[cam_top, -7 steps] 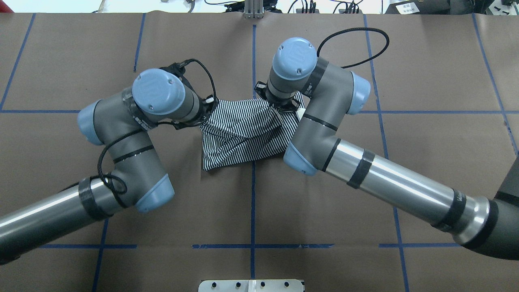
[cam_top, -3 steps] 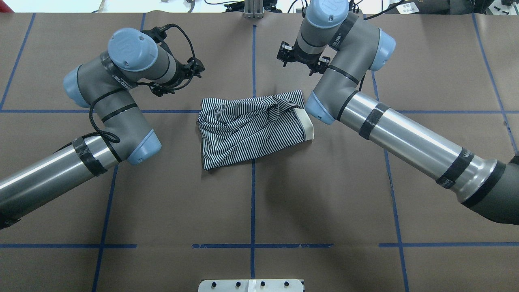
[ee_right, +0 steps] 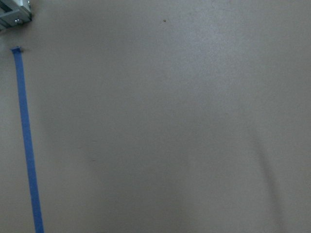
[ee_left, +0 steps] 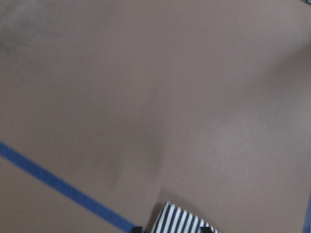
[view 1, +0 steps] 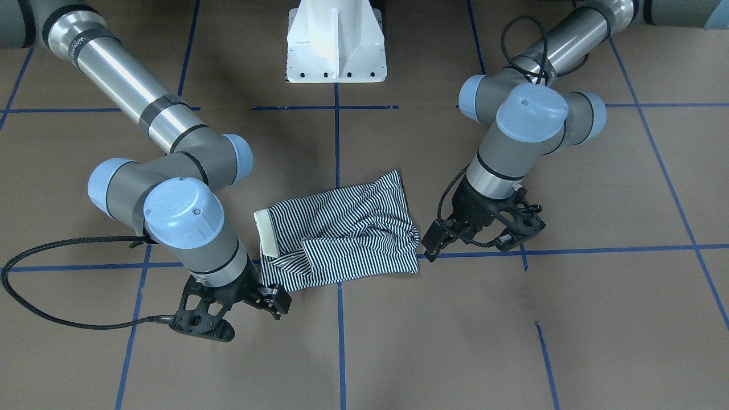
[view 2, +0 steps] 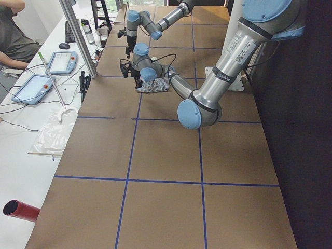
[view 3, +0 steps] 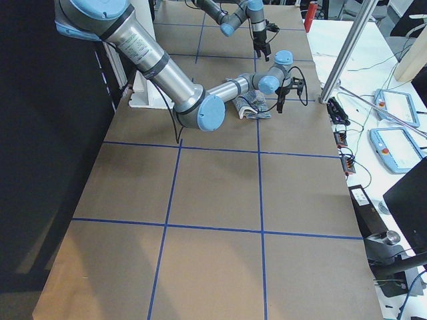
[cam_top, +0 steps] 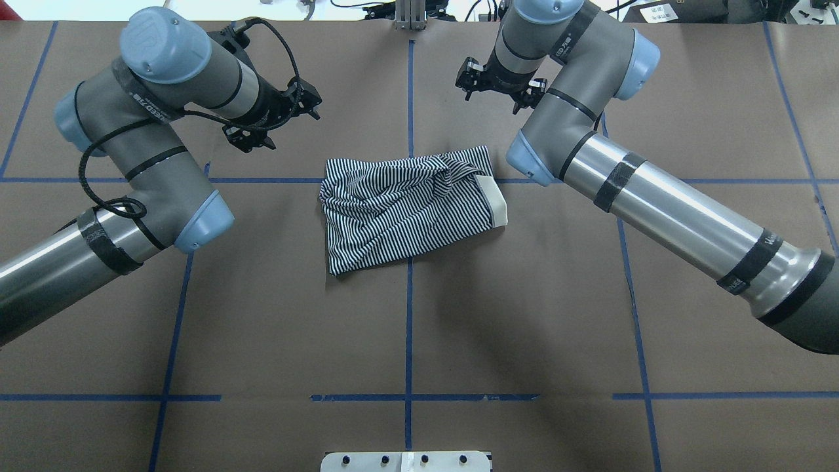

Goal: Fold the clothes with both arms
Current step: 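Release the shirt and raise both grippers away from it, then press down on the folded shirt with the left gripper while the right arm withdraws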

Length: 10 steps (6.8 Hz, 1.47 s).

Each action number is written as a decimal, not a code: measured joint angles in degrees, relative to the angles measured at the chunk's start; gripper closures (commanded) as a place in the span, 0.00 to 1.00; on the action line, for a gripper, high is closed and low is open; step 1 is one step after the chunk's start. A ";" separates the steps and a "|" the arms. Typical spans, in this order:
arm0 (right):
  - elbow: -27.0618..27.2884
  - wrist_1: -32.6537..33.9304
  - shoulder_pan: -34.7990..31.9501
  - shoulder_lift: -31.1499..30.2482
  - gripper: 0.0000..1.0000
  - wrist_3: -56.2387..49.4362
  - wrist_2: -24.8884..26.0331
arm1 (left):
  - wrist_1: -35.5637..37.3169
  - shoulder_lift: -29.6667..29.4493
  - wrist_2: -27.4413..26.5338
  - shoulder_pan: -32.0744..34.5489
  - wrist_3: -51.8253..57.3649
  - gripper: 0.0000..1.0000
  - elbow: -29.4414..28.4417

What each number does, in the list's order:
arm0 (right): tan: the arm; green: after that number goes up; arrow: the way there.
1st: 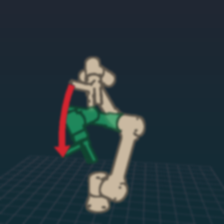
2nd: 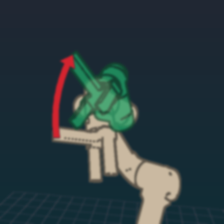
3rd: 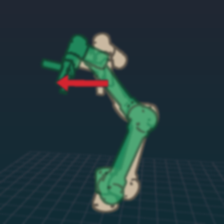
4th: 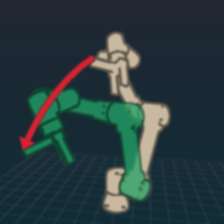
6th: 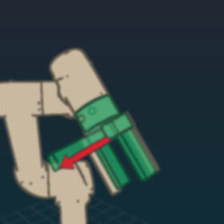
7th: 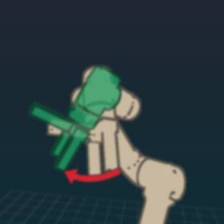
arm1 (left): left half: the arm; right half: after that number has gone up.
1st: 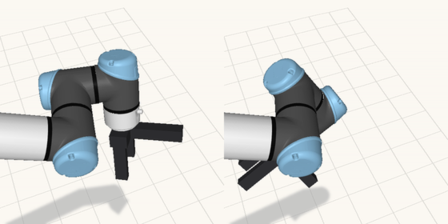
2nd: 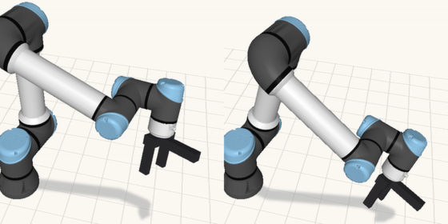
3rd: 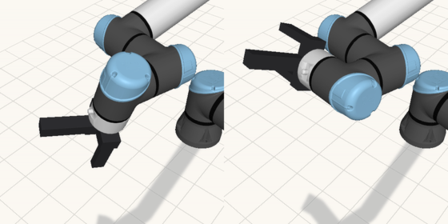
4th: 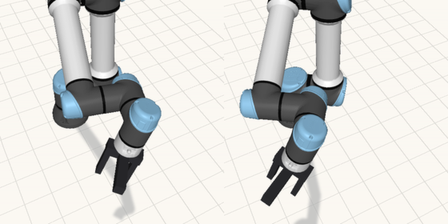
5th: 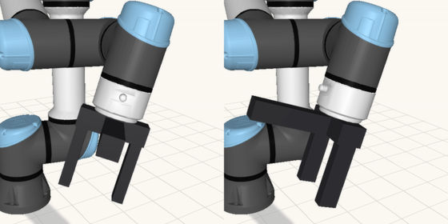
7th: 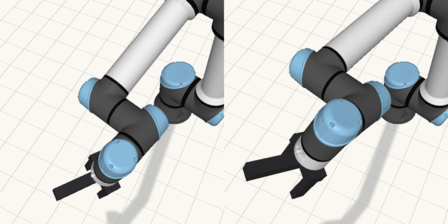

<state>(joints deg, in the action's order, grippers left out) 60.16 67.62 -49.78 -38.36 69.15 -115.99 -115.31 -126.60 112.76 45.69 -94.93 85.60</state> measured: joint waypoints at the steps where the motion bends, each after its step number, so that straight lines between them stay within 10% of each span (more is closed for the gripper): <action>1: 1.06 2.21 -1.47 -0.58 0.00 -4.00 -1.50 | 0.13 -0.59 -0.69 -2.98 -6.87 0.00 0.81; 5: 3.49 7.41 -7.68 -3.74 0.00 -18.68 -6.18 | -0.07 -5.73 -9.31 -14.25 -28.68 0.00 -2.55; 10: 4.26 7.48 -10.98 -6.73 0.00 -24.09 -8.24 | -5.74 -12.98 -13.32 -15.18 -31.07 0.00 -14.05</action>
<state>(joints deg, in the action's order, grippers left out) 64.42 75.09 -60.77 -45.09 45.06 -124.23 -121.05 -139.58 99.44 30.51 -126.00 71.55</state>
